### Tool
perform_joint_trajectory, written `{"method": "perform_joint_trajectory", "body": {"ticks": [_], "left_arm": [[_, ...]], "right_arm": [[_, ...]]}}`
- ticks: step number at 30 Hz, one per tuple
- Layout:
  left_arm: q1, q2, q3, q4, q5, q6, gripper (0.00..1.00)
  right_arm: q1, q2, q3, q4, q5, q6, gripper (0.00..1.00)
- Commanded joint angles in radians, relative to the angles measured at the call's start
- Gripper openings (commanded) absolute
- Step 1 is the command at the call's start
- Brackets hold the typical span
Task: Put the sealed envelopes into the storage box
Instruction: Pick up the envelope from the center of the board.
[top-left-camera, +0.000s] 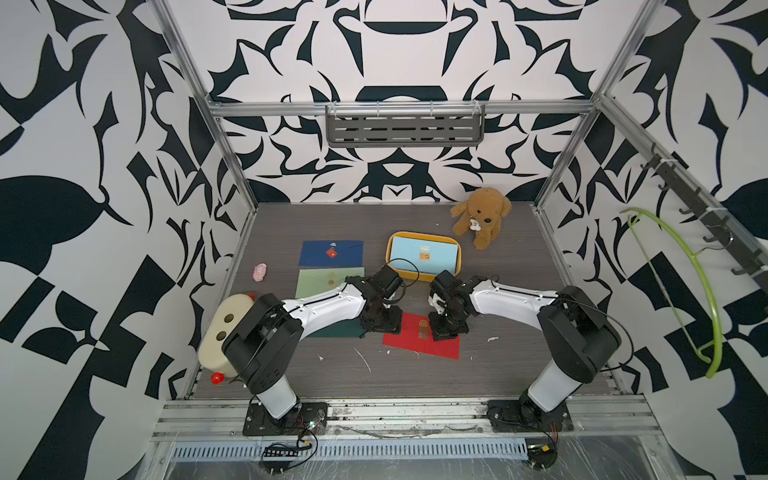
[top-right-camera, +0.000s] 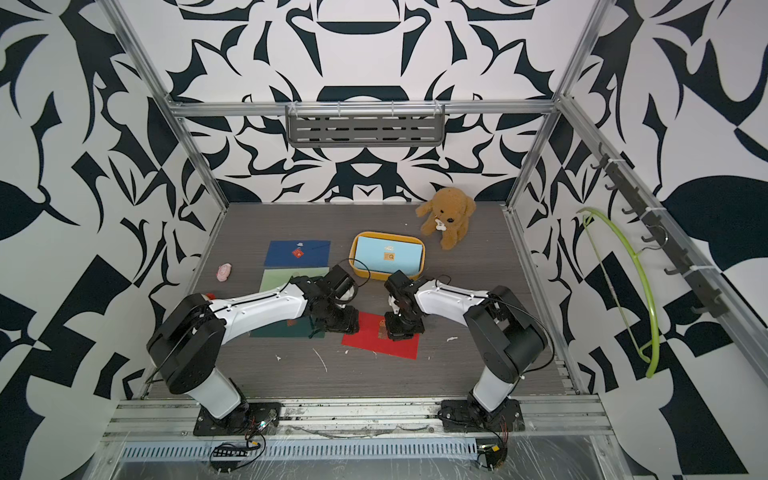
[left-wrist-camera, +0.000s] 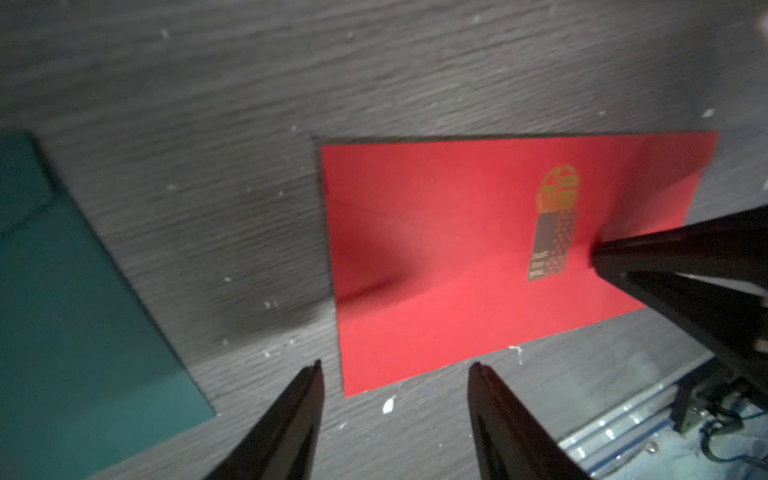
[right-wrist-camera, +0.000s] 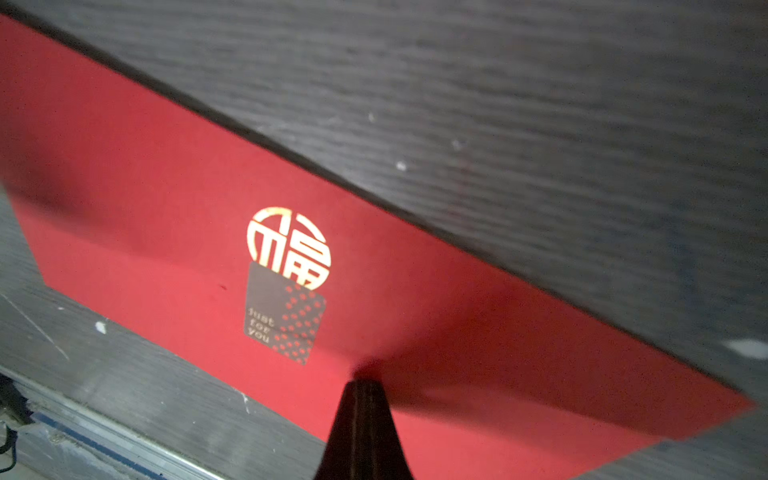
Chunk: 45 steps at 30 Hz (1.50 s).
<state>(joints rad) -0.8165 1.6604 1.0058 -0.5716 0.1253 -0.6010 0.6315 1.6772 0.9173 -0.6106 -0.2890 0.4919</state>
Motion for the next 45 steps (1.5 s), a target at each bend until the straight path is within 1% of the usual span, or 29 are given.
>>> {"method": "perform_joint_trajectory", "body": {"ticks": [1,8,15,22,28,34,37,41,45], "left_arm": [[-0.001,-0.004,-0.043,0.018,-0.004,-0.032,0.62],[-0.006,0.043,-0.071,0.107,0.063,-0.021,0.62],[-0.010,0.061,-0.096,0.128,0.097,-0.035,0.62],[-0.009,0.019,-0.084,0.128,0.112,-0.051,0.62],[0.005,-0.036,-0.052,0.151,0.191,-0.069,0.62],[0.026,-0.089,-0.046,0.142,0.204,-0.079,0.62],[0.040,-0.110,-0.056,0.152,0.234,-0.079,0.62],[0.054,-0.108,-0.076,0.197,0.297,-0.083,0.62],[0.059,-0.098,-0.090,0.230,0.304,-0.093,0.61]], "right_arm": [[-0.021,0.056,-0.018,0.009,0.134,-0.019,0.05],[-0.024,0.056,-0.022,0.009,0.130,-0.021,0.05],[-0.027,0.057,-0.035,0.016,0.130,-0.021,0.04],[-0.030,0.059,-0.036,0.018,0.130,-0.023,0.04],[-0.030,0.066,-0.034,0.020,0.129,-0.024,0.04],[-0.030,0.068,-0.034,0.020,0.131,-0.024,0.04],[-0.030,0.070,-0.033,0.021,0.130,-0.024,0.04],[-0.030,0.073,-0.030,0.022,0.128,-0.025,0.04],[-0.030,0.076,-0.030,0.023,0.127,-0.025,0.04]]}}
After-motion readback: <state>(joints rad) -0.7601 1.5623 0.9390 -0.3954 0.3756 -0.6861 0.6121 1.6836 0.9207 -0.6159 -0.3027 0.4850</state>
